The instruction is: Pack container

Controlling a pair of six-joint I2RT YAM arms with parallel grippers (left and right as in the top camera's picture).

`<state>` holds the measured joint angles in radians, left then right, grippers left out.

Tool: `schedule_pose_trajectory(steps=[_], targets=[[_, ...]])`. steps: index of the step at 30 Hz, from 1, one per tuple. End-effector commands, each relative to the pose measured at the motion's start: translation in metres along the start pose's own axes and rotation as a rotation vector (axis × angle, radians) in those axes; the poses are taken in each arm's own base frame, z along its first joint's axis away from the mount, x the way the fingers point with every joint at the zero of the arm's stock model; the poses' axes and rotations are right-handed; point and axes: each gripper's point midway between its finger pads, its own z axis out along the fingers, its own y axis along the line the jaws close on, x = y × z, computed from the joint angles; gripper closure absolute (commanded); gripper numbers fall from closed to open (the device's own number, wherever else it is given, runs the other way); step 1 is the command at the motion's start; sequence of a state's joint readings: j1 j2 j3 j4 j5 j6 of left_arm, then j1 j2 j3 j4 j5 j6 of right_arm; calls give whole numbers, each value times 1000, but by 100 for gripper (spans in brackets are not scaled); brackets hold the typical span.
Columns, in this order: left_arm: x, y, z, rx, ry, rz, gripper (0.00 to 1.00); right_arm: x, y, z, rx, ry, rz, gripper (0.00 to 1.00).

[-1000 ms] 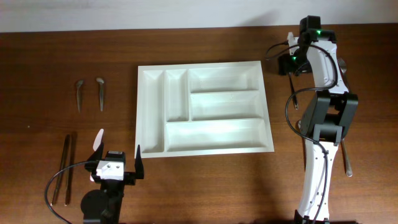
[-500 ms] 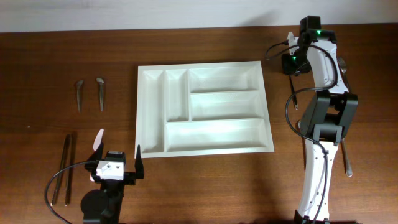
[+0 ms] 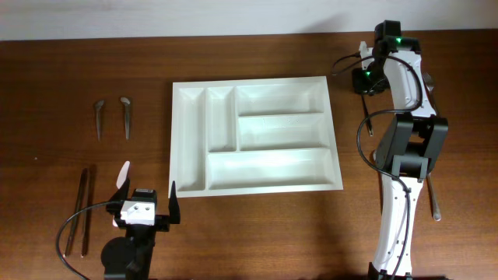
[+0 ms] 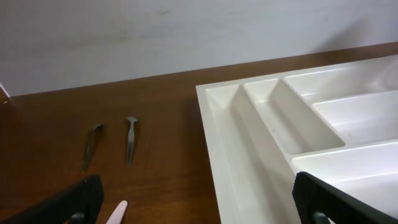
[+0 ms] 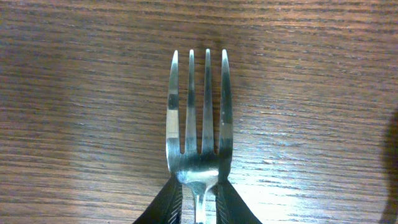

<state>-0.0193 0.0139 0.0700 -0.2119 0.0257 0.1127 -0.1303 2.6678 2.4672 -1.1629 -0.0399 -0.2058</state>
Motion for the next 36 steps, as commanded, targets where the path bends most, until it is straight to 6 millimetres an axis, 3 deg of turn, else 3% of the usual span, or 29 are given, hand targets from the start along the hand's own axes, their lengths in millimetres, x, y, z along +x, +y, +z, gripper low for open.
schedule_pose_trajectory(steps=[1, 5, 16, 25, 36], targets=[[1, 0, 0, -1, -5, 15, 1, 9, 4, 14, -3, 39, 0, 84], [1, 0, 0, -1, -5, 15, 1, 9, 4, 14, -3, 39, 0, 96], [1, 0, 0, -1, -4, 15, 1, 6, 3, 9, -2, 29, 23, 96], [1, 0, 0, -1, -4, 15, 1, -17, 11, -33, -50, -51, 102, 96], [1, 0, 0, -1, -4, 15, 1, -22, 15, -90, -69, -81, 272, 96]])
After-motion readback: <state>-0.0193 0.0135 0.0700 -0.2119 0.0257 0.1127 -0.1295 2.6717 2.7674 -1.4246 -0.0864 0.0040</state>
